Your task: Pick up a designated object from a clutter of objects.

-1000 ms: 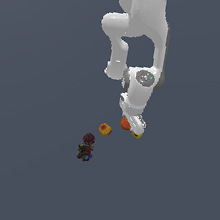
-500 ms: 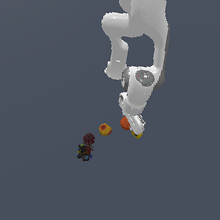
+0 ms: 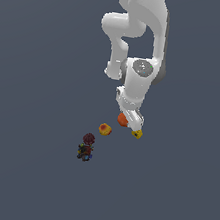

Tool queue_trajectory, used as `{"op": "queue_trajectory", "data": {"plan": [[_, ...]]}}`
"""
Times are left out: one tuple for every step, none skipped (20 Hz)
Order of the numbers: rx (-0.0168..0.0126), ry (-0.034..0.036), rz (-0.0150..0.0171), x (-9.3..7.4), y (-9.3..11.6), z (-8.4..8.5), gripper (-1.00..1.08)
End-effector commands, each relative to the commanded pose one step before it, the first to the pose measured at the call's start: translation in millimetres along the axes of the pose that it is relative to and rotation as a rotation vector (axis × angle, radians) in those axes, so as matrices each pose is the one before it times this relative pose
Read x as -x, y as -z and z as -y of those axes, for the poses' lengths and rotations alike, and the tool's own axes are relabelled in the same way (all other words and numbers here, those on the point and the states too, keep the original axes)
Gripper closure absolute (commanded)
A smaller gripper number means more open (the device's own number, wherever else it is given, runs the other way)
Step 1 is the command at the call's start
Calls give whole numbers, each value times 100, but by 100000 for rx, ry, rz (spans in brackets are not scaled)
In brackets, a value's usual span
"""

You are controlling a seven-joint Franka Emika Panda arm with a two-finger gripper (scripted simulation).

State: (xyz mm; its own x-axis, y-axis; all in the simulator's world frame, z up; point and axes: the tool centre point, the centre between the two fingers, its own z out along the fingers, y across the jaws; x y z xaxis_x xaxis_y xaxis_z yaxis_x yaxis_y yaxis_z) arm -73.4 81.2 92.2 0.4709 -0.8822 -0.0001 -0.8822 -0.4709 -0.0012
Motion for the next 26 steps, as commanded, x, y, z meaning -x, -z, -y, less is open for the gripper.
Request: {"op": "queue_trajectory", "data": {"plan": [[-213, -31, -55, -935, 1789, -43, 108], [52, -45, 2, -433, 751, -43, 108], [0, 0, 0, -436, 818, -43, 108], [0, 0, 0, -459, 860, -45, 108], [37, -28, -16, -493, 889, -46, 108], [0, 0, 0, -499, 934, -47, 108], [37, -26, -19, -508, 920, -45, 108], [0, 0, 0, -497, 930, -45, 108], [0, 0, 0, -496, 928, -44, 108], [38, -24, -18, -504, 914, -40, 108], [0, 0, 0, -496, 927, -41, 108], [0, 0, 0, -496, 928, -39, 108], [60, -30, -17, -506, 906, -32, 108], [0, 0, 0, -497, 931, -36, 108], [0, 0, 0, -498, 933, -34, 108], [0, 0, 0, -500, 935, -32, 108], [0, 0, 0, -502, 938, -29, 108], [43, 10, 20, -505, 917, -14, 108], [0, 0, 0, -506, 944, -24, 108], [0, 0, 0, -509, 947, -21, 108], [0, 0, 0, -512, 950, -18, 108], [15, 40, 24, -504, 940, -1, 108], [0, 0, 0, -518, 956, -12, 108], [0, 0, 0, -521, 958, -8, 108], [9, 45, 17, -510, 951, 11, 108], [0, 0, 0, -513, 934, 0, 108]]}}
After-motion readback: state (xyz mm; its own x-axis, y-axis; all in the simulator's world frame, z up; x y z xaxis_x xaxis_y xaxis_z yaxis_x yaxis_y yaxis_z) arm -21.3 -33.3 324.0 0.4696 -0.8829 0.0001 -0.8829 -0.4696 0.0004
